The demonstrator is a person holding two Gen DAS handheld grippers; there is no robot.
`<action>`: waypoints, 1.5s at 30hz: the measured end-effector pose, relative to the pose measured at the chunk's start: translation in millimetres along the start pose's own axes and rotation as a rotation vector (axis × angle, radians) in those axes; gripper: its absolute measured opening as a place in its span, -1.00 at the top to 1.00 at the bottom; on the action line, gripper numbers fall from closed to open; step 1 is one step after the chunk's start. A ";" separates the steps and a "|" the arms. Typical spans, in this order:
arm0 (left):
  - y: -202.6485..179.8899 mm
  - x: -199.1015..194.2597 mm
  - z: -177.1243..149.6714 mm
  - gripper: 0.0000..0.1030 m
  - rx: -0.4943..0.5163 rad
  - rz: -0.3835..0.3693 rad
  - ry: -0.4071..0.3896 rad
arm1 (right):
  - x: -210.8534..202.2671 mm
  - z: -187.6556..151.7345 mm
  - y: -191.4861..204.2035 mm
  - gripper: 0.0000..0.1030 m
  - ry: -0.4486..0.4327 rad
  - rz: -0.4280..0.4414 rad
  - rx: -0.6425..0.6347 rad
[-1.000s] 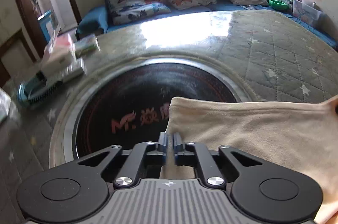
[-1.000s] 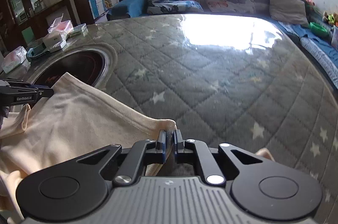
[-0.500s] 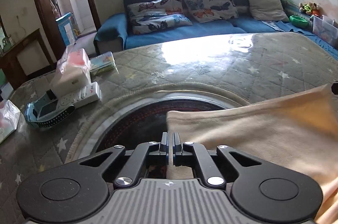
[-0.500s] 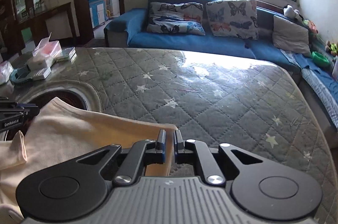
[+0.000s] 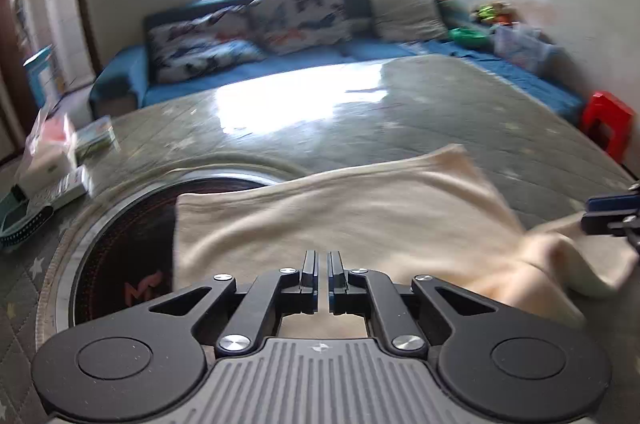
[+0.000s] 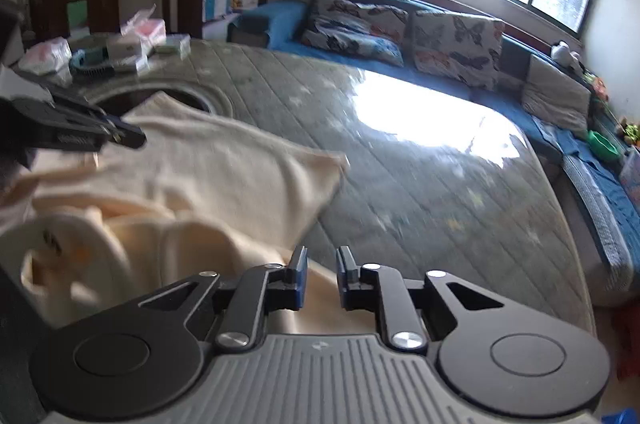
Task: Fold clothes
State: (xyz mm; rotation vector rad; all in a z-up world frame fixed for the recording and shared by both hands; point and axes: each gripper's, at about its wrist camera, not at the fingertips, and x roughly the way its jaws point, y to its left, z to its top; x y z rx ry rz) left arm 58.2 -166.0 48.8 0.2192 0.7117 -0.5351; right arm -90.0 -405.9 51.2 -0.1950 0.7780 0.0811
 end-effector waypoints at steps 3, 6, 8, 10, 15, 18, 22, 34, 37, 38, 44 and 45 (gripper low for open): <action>-14.4 -31.4 -16.9 0.90 0.045 -0.070 -0.034 | -9.9 -25.3 -4.3 0.66 0.033 -0.033 0.018; -33.3 -62.0 -35.2 0.90 0.111 -0.139 -0.069 | -17.1 -46.3 -12.3 0.50 0.046 -0.063 0.066; -48.7 -73.8 -46.3 0.86 0.159 -0.167 -0.084 | -20.5 -58.9 -17.8 0.45 0.050 -0.082 0.100; -60.4 -75.3 -55.1 0.84 0.195 -0.187 -0.083 | -22.7 -69.6 -24.3 0.44 0.056 -0.099 0.139; -82.3 -69.8 -65.2 0.82 0.268 -0.184 -0.087 | -32.3 -88.4 -37.1 0.39 0.052 -0.135 0.213; -86.0 -67.9 -68.1 0.73 0.291 -0.196 -0.088 | -39.8 -94.8 -45.4 0.37 0.043 -0.161 0.234; -90.0 -66.4 -72.4 0.64 0.318 -0.202 -0.087 | -41.3 -99.0 -60.2 0.36 0.044 -0.189 0.289; -100.0 -52.6 -80.4 0.61 0.403 -0.184 -0.065 | -29.0 -108.4 -88.8 0.45 0.037 -0.139 0.465; -97.6 -51.6 -79.9 0.87 0.388 -0.174 -0.064 | -27.8 -107.3 -87.1 0.73 0.034 -0.137 0.455; -96.9 -53.6 -79.1 0.89 0.380 -0.174 -0.069 | -28.4 -106.2 -86.2 0.77 0.032 -0.140 0.449; -98.6 -95.9 -81.3 0.91 0.386 -0.237 -0.188 | -40.9 -93.1 -84.0 0.84 -0.042 -0.227 0.384; -99.0 -101.6 -83.6 0.91 0.391 -0.254 -0.195 | -43.0 -91.5 -84.4 0.84 -0.052 -0.237 0.378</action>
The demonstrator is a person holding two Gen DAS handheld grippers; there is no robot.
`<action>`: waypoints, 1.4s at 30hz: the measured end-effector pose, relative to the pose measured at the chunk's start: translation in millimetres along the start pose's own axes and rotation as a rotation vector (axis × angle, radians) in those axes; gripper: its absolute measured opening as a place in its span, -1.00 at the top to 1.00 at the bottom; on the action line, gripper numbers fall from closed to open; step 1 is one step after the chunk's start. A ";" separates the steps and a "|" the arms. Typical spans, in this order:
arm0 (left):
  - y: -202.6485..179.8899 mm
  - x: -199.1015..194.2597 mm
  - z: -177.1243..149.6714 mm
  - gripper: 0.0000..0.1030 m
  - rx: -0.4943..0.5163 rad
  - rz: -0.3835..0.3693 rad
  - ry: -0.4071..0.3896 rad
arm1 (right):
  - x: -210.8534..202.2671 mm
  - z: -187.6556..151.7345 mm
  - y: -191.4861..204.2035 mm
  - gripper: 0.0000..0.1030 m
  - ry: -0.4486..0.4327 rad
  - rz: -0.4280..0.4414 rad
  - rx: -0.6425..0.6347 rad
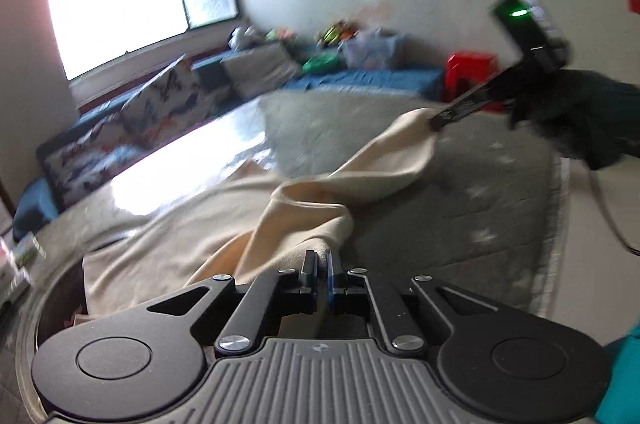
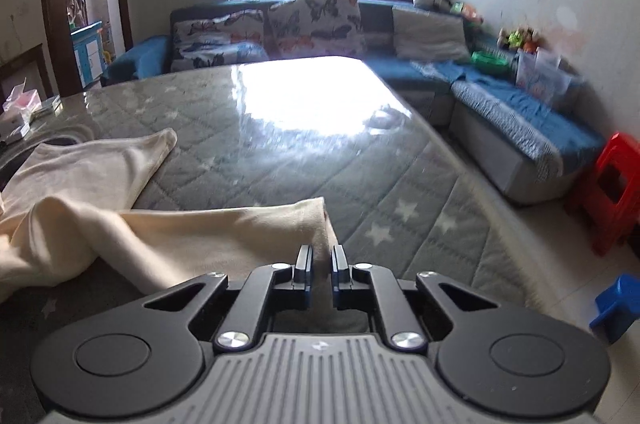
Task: Fold clothes
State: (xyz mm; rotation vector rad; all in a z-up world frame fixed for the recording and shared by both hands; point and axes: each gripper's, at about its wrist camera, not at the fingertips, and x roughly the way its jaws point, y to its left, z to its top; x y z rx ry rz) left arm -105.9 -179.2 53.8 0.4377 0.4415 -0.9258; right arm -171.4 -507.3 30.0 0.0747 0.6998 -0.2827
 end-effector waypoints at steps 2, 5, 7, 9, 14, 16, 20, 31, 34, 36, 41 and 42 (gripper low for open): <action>-3.8 -7.9 -3.5 0.91 -0.002 -0.040 -0.001 | -4.9 6.9 -3.1 0.84 -0.035 -0.037 -0.010; -12.1 -7.3 -15.6 0.91 0.012 -0.094 0.037 | -9.4 14.8 -9.5 0.84 -0.078 -0.091 -0.004; -18.0 -2.8 -25.5 0.90 0.027 -0.121 0.081 | -9.4 17.3 -15.9 0.84 -0.088 -0.118 0.017; -19.8 -2.9 -30.5 0.88 0.034 -0.142 0.099 | -7.4 17.4 -22.7 0.84 -0.082 -0.133 0.042; -2.5 -10.1 -19.7 0.83 -0.034 -0.132 0.046 | 6.2 13.9 -31.0 0.83 -0.030 -0.185 0.046; 5.8 -8.8 -12.2 0.83 -0.077 -0.105 0.025 | 10.2 14.6 -27.7 0.84 -0.025 -0.185 0.035; 11.7 14.8 -5.2 0.83 -0.138 -0.062 0.057 | 12.9 16.6 -18.9 0.84 -0.036 -0.173 0.027; -7.9 29.7 -22.6 0.83 -0.068 -0.208 0.152 | 12.6 16.1 -21.2 0.83 -0.001 -0.259 -0.010; -4.6 29.0 -17.9 0.78 -0.076 -0.196 0.139 | 13.0 25.6 -9.4 0.80 -0.017 -0.190 -0.030; -1.6 29.7 -14.4 0.76 -0.087 -0.180 0.128 | 15.0 34.4 6.3 0.79 -0.020 -0.106 -0.060; -3.0 40.8 -7.1 0.75 -0.125 -0.185 0.123 | 34.7 59.1 56.7 0.61 0.006 0.112 -0.133; -5.1 42.4 -7.7 0.75 -0.118 -0.201 0.124 | 41.5 63.6 66.5 0.61 0.015 0.141 -0.148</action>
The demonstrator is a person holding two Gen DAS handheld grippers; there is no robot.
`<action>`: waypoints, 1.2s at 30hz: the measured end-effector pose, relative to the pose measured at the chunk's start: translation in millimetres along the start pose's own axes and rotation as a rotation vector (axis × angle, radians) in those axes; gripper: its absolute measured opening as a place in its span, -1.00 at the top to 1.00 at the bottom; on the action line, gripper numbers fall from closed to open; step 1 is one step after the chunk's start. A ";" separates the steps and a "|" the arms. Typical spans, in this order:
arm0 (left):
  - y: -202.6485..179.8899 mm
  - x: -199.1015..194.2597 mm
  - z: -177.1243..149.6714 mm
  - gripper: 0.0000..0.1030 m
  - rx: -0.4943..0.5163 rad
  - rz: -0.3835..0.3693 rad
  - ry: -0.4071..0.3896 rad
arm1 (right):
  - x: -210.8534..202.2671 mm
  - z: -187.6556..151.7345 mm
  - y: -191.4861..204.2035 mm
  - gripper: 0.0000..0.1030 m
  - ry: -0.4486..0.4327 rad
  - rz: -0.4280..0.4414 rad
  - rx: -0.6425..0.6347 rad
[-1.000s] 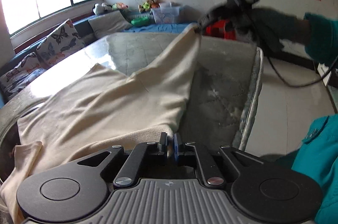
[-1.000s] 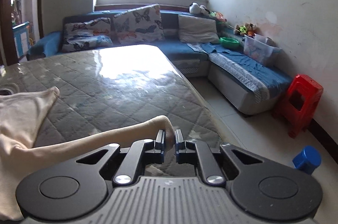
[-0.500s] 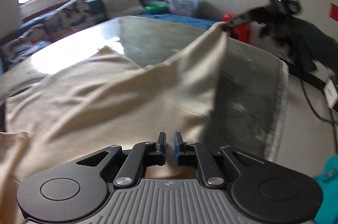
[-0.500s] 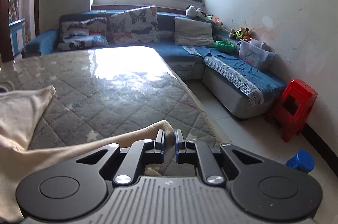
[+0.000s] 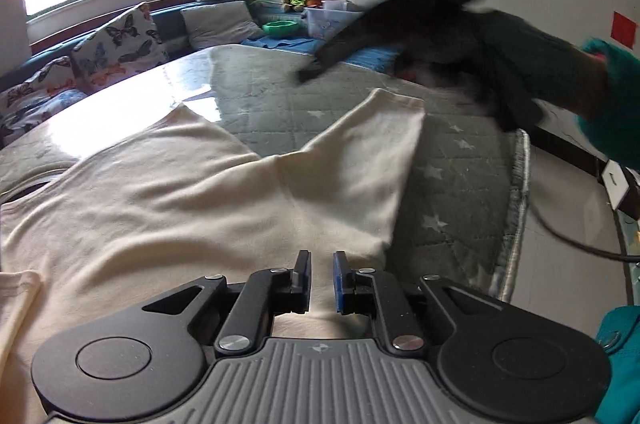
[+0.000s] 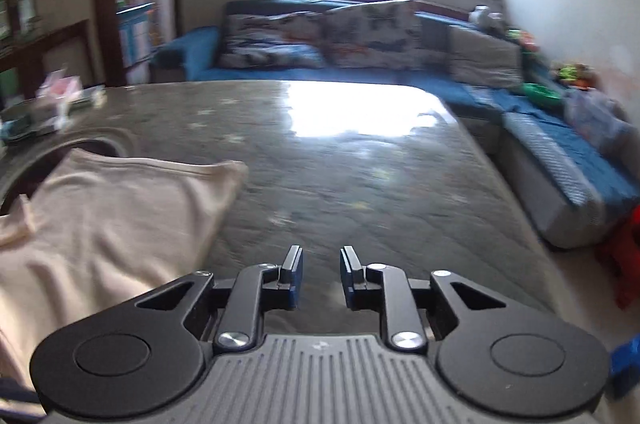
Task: Fold clothes
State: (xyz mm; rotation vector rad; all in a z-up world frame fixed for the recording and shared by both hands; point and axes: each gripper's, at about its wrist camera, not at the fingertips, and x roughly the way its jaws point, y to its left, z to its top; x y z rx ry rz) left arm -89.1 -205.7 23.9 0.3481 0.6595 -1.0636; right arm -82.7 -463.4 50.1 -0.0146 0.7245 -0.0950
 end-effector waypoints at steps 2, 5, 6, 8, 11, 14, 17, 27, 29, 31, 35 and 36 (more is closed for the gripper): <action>-4.4 3.6 -2.6 0.76 0.022 -0.026 0.011 | 16.2 12.0 15.7 0.60 0.016 0.057 -0.029; -8.9 5.4 -6.3 0.76 0.045 -0.034 0.012 | 43.8 30.0 39.2 0.60 0.037 0.123 -0.054; -7.0 5.4 -6.0 0.76 0.033 -0.042 0.014 | 50.1 34.2 42.7 0.60 0.043 0.132 -0.054; -3.4 5.0 -5.8 0.76 0.008 -0.057 0.015 | 67.0 43.7 49.2 0.60 0.060 0.148 -0.043; -2.5 4.6 -6.4 0.76 0.000 -0.065 0.011 | 91.6 55.9 55.7 0.60 0.083 0.152 -0.019; -1.2 3.3 -7.0 0.76 -0.009 -0.076 0.010 | 115.7 56.7 53.5 0.62 0.123 0.163 0.004; -0.5 0.6 -8.2 0.76 -0.017 -0.092 0.009 | 127.6 60.0 54.8 0.92 0.122 0.148 0.007; -4.5 -2.4 -10.1 0.60 -0.013 -0.084 -0.009 | 138.6 70.1 69.1 0.88 0.091 0.093 -0.083; -0.1 -12.0 -10.4 0.60 -0.020 -0.055 -0.026 | 131.0 69.5 68.4 0.87 0.087 0.096 -0.092; 5.4 -24.7 -11.2 0.60 -0.027 -0.022 -0.048 | 117.1 67.6 67.9 0.85 0.073 0.102 -0.108; 14.6 -48.7 -20.4 0.60 -0.061 0.118 -0.065 | 80.6 58.7 72.6 0.83 0.052 0.163 -0.140; 16.1 -53.6 -23.6 0.60 -0.064 0.162 -0.060 | 68.6 54.4 76.2 0.83 0.047 0.185 -0.157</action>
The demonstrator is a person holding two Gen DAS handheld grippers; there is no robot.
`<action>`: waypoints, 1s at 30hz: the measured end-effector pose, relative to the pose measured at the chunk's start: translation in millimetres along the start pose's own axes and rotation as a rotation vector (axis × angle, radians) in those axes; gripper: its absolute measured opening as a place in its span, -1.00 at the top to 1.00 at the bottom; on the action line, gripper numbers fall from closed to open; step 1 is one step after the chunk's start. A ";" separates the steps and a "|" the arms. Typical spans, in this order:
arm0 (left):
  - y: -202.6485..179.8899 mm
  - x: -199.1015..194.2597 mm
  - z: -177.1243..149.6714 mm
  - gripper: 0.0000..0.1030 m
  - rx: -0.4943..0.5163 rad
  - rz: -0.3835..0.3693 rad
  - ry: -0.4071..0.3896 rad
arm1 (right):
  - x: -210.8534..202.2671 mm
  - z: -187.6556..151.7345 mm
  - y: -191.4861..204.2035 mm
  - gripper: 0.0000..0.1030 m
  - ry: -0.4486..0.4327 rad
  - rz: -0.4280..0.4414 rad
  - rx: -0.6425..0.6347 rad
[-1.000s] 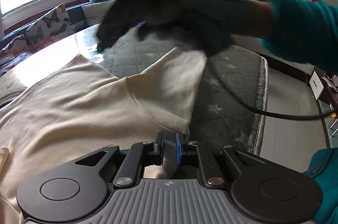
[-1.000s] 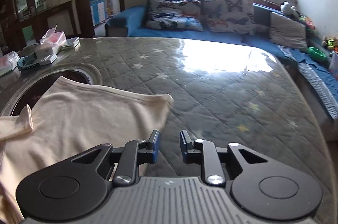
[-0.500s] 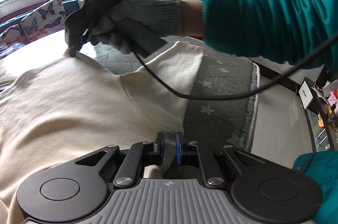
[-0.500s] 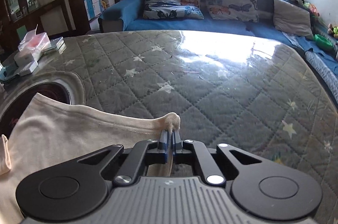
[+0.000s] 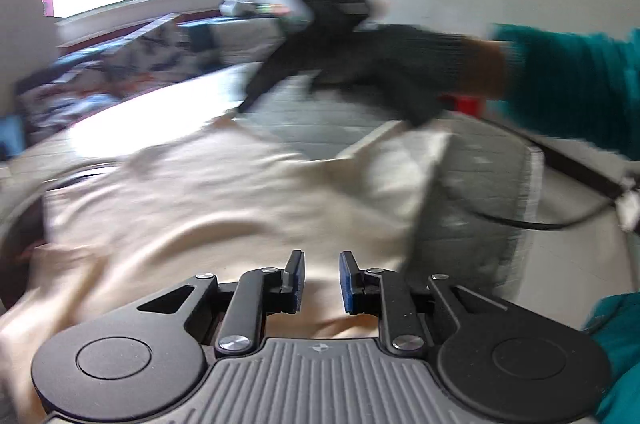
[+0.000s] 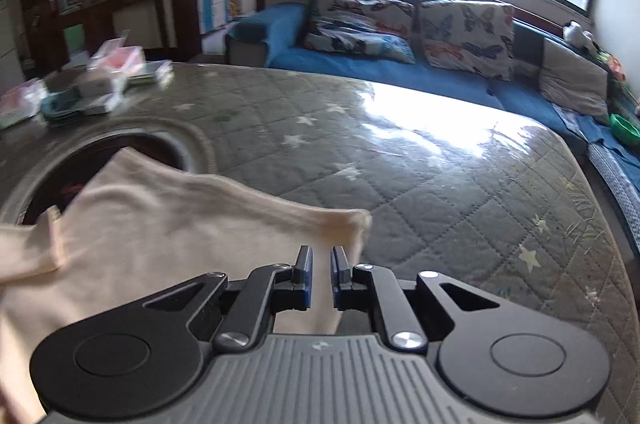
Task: Fold clothes
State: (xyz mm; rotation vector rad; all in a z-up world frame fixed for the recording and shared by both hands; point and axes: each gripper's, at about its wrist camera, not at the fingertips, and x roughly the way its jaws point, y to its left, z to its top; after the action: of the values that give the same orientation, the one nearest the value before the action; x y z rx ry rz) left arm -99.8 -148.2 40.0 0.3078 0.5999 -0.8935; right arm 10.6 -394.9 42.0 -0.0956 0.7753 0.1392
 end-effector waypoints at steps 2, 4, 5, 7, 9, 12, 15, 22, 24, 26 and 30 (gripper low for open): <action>5.0 -8.2 -5.1 0.60 -0.005 0.078 0.010 | -20.3 -8.5 13.7 0.83 -0.009 0.043 -0.040; 10.1 -11.1 -8.0 0.60 -0.018 0.107 0.029 | -39.1 -18.6 28.0 0.83 -0.015 0.087 -0.080; 11.5 -10.6 -9.5 0.60 -0.019 0.119 0.037 | -46.2 -23.1 35.0 0.83 -0.014 0.106 -0.097; 13.7 -9.0 -12.1 0.60 -0.024 0.143 0.052 | -59.9 -32.0 49.0 0.83 -0.014 0.140 -0.129; 14.8 -6.3 -12.9 0.59 -0.039 0.162 0.064 | -73.2 -40.9 63.1 0.83 -0.013 0.170 -0.160; 15.2 -5.4 -15.5 0.57 -0.050 0.171 0.079 | -87.9 -50.6 78.0 0.83 -0.014 0.202 -0.180; 13.3 -2.3 -19.4 0.62 -0.043 0.182 0.087 | -97.0 -59.8 91.1 0.83 -0.005 0.235 -0.203; 5.9 -22.9 -25.6 0.89 -0.032 0.192 0.019 | -97.2 -77.4 114.9 0.68 0.035 0.279 -0.259; 3.6 -34.6 -28.5 0.89 -0.034 0.193 -0.005 | -98.7 -82.2 120.5 0.67 0.038 0.292 -0.278; 0.8 -45.3 -33.1 0.89 -0.039 0.179 -0.020 | -101.3 -86.7 125.2 0.62 0.034 0.292 -0.300; -4.5 -54.8 -43.1 0.89 -0.013 0.163 -0.003 | -103.7 -93.5 132.1 0.51 0.040 0.311 -0.330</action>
State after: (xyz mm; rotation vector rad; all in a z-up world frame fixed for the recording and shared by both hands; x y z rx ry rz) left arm -145.1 -94.9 38.9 0.3387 0.5687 -0.7327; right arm -148.2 -286.8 43.9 -0.2911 0.7986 0.5622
